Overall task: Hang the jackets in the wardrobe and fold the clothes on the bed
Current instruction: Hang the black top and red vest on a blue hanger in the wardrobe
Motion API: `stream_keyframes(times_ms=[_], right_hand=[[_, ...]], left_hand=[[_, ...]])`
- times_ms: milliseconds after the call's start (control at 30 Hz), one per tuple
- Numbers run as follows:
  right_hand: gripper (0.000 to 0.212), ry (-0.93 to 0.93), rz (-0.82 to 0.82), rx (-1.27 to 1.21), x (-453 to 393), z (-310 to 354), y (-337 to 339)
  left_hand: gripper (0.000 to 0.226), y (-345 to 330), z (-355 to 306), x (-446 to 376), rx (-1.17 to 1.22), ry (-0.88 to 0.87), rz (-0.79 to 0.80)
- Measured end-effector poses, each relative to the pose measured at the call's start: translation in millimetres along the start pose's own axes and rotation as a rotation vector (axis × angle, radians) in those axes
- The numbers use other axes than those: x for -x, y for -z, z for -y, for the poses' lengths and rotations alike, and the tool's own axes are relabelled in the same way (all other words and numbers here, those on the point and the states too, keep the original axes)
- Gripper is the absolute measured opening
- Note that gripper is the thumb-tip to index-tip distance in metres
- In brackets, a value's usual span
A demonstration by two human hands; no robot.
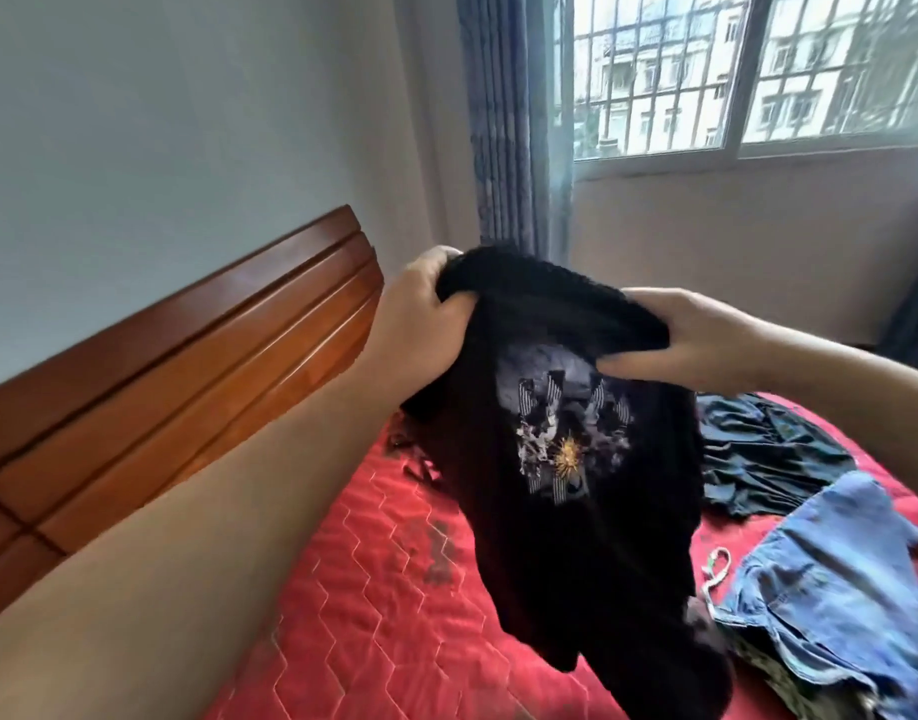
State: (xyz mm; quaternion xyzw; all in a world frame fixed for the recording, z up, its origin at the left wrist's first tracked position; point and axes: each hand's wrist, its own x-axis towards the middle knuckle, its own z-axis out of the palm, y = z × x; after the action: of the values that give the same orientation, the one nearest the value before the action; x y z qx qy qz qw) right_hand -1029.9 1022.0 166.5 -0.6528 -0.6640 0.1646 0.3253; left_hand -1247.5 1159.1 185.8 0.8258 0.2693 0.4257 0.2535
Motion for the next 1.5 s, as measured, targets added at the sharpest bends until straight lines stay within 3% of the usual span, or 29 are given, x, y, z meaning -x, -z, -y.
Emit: stream_keyframes(times_ms=[67, 133, 233, 300, 367, 433, 567, 667, 767, 900, 1000, 1133, 1267, 1500], right_hand=[[0.029, -0.159, 0.120, -0.226, 7, -23, 2], [0.023, -0.181, -0.006, -0.224, 11, -34, -5], [0.008, -0.153, -0.327, 0.139, 13, -40, -16], [0.019, -0.164, -0.483, 0.480, 16, -42, -18], [0.029, -0.254, -0.555, 0.658, 17, -41, -16], [0.026, -0.381, -0.546, 0.698, 22, -35, -10], [0.012, -0.404, -0.299, 0.699, 63, -4, 7], [0.024, -0.401, -0.251, 0.771, 87, 38, 14], [0.020, -0.442, -0.344, 0.666, 109, 77, 18], [0.018, -0.543, -0.555, 0.408, 161, 120, 15], [0.021, -0.554, -0.793, 0.279, 207, 161, 4], [0.032, -0.590, -1.151, 0.446, 258, 215, -10], [0.028, -0.697, -1.367, 0.611, 315, 279, -17], [0.034, -0.952, -1.563, 0.850, 403, 365, -36]], left_hand=[[0.020, -5, -22, -12, -0.022, -0.093, 0.017], [0.021, -10, -37, -20, -0.046, -0.161, 0.065], [0.023, -15, -38, -26, -0.068, -0.241, 0.120], [0.024, -18, -31, -31, -0.080, -0.284, 0.123], [0.024, -20, -25, -38, -0.069, -0.344, 0.136], [0.022, -19, -18, -43, -0.093, -0.451, 0.179], [0.026, -17, 31, -43, -0.234, -0.658, 0.344], [0.039, -24, 57, -31, -0.189, -0.667, 0.462], [0.050, -36, 49, -20, 0.071, -0.584, 0.539], [0.027, -47, 4, -5, 0.309, -0.618, 0.563], [0.018, -52, -54, 16, 0.586, -0.634, 0.686], [0.018, -61, -136, 56, 0.929, -0.507, 0.767], [0.019, -63, -224, 108, 1.065, -0.416, 0.809], [0.028, -66, -327, 184, 1.138, -0.589, 0.898]])
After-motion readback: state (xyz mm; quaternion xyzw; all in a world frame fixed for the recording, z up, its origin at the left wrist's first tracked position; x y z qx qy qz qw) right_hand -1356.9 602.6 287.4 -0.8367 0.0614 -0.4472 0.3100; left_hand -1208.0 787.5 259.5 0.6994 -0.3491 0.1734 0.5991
